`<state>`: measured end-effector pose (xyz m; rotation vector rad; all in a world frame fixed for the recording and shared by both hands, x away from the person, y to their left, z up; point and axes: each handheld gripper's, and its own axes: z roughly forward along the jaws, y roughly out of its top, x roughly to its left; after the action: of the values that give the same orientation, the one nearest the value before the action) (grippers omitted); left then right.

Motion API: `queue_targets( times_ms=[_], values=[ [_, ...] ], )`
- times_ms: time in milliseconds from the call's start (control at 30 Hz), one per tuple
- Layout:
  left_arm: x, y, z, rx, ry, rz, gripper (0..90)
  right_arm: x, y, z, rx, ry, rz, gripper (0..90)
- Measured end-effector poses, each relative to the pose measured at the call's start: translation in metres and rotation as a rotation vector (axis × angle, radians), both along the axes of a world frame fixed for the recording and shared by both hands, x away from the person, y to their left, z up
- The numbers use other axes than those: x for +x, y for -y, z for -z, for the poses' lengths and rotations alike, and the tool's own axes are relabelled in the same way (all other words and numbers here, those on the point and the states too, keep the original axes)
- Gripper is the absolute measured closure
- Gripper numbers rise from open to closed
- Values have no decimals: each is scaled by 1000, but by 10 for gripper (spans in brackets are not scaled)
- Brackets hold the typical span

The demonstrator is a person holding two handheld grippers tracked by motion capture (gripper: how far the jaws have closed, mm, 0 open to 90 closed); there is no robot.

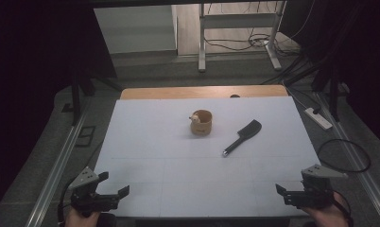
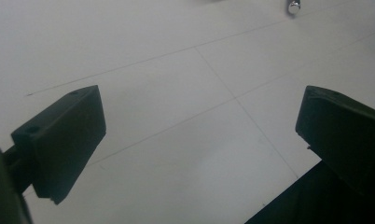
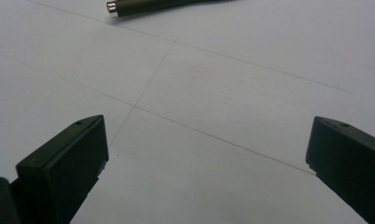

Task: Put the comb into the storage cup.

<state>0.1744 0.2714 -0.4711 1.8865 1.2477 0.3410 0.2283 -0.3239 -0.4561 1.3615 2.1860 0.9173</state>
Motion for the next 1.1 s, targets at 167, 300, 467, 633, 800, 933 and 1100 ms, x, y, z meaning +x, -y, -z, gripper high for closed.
queue_targets(
  times_ms=[167, 300, 467, 633, 800, 933, 1100],
  values=[
    [0, -1, 1, -2, -11, -4, 23, 1, 0, 0, 12, -5, 3, 0],
    [0, -1, 1, -2, -20, 1, 30, 2, -1, 0, 2, -6, -11, 0],
    [1, 1, 1, 6, -21, 5, 30, 3, 0, 1, 15, -17, -10, 0],
    [1, 0, 1, 3, -26, 6, 28, 3, -1, 1, 9, -17, -16, 0],
    [2, -1, 1, -8, -32, 9, 17, 3, 0, 0, 16, -20, -10, 0],
    [2, 0, 1, -3, -36, 14, 17, 3, 0, 0, 15, -21, -21, 0],
    [2, 0, 2, -4, -39, 14, 18, 4, -2, 0, 15, -25, -40, 0]
  ],
)
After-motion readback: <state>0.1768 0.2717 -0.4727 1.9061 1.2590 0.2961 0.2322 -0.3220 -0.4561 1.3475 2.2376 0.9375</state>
